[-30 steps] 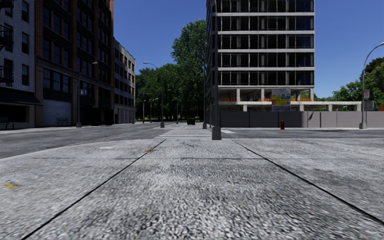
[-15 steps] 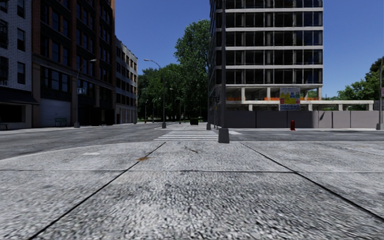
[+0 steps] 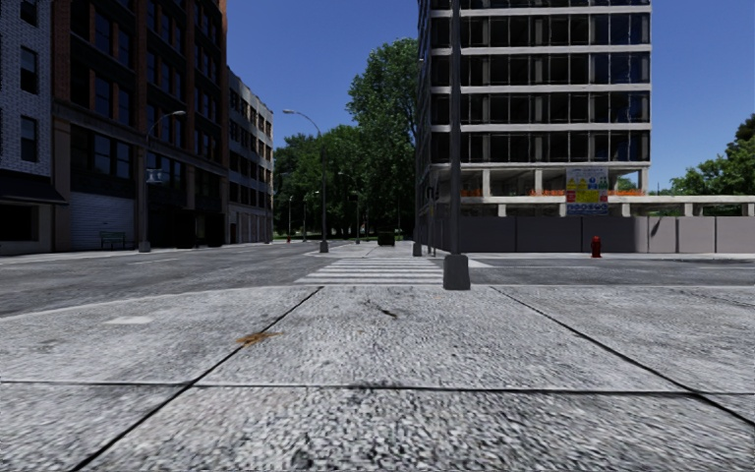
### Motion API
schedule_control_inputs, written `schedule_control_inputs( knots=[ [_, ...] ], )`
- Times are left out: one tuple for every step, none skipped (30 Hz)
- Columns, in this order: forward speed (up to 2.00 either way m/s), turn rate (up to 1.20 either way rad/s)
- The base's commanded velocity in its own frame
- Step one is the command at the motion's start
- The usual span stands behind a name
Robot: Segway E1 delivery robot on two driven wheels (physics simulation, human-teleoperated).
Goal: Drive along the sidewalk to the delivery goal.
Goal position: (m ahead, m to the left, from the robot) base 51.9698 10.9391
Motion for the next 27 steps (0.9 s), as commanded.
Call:
schedule_control_inputs(
  knots=[
    [2.00, 0.00],
    [2.00, 0.00],
    [2.00, 0.00],
    [2.00, 0.00],
    [2.00, 0.00],
    [2.00, 0.00],
    [2.00, 0.00],
    [2.00, 0.00],
    [2.00, 0.00],
    [2.00, 0.00],
    [2.00, 0.00],
    [2.00, 0.00],
    [2.00, 0.00],
    [2.00, 0.00],
    [2.00, 0.00],
    [2.00, 0.00],
    [2.00, 0.00],
    [2.00, 0.00],
    [2.00, 0.00],
    [2.00, 0.00],
    [2.00, 0.00],
    [2.00, 0.00],
    [2.00, 0.00],
    [2.00, 0.00],
    [2.00, 0.00],
    [2.00, 0.00],
    [2.00, 0.00]
  ],
)
